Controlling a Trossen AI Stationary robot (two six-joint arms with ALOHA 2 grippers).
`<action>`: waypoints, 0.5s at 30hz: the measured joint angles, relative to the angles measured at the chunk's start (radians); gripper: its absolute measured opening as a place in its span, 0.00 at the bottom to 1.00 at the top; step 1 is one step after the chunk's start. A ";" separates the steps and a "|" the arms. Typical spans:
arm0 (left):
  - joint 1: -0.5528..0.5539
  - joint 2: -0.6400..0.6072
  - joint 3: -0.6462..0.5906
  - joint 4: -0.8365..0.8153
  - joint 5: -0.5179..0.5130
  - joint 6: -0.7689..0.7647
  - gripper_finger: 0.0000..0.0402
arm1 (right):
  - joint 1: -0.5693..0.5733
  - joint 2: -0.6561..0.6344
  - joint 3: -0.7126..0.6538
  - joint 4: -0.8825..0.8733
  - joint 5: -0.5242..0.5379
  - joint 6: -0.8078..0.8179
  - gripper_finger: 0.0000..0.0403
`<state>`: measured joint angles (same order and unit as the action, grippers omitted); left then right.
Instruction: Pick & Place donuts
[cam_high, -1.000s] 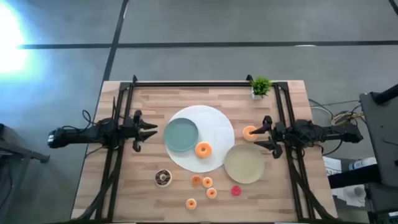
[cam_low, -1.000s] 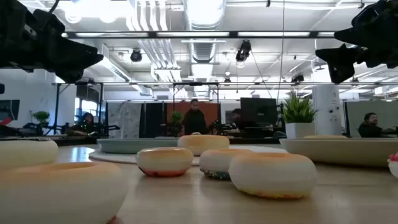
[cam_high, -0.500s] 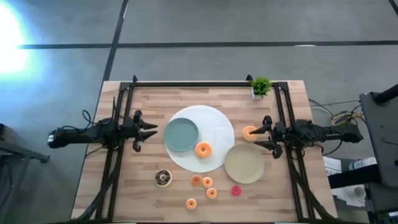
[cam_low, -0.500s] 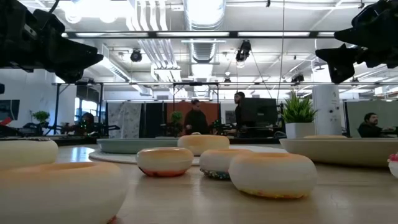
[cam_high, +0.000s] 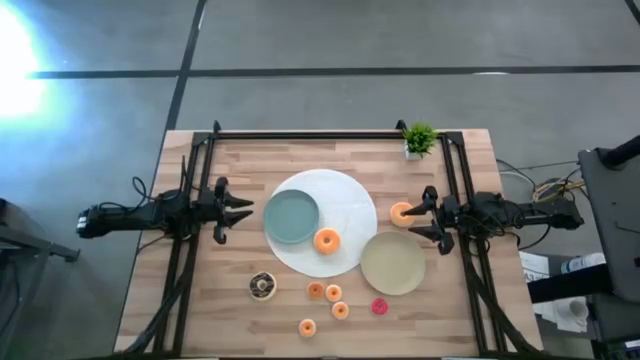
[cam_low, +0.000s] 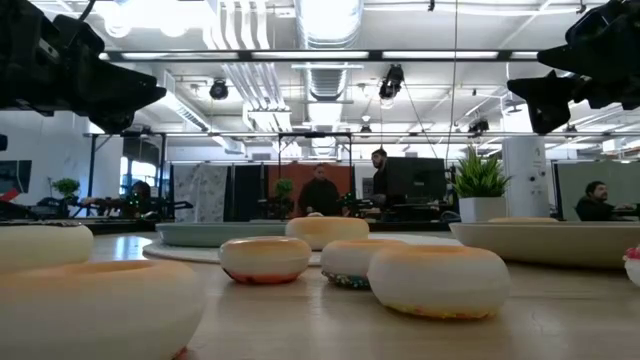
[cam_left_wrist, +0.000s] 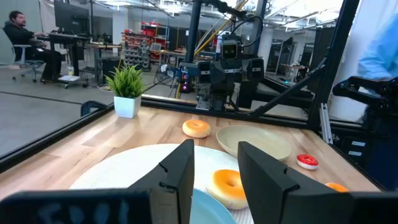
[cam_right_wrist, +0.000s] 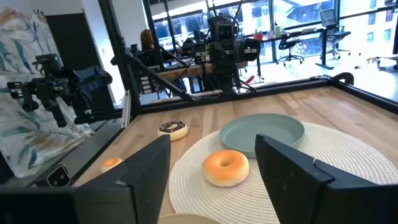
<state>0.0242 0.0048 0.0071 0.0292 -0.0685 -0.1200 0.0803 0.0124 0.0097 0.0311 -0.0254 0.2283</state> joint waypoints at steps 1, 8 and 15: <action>0.000 0.000 0.000 0.000 0.000 0.000 0.25 | 0.000 0.000 0.000 0.000 0.000 0.000 0.56; 0.000 0.000 0.000 0.000 0.000 0.000 0.25 | 0.000 0.000 0.000 0.000 0.000 0.000 0.56; 0.000 0.000 0.000 0.000 0.000 0.000 0.25 | 0.000 0.000 0.000 0.005 0.000 0.055 0.56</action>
<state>0.0242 0.0048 0.0071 0.0292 -0.0681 -0.1203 0.0807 0.0120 0.0097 0.0364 -0.0254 0.2828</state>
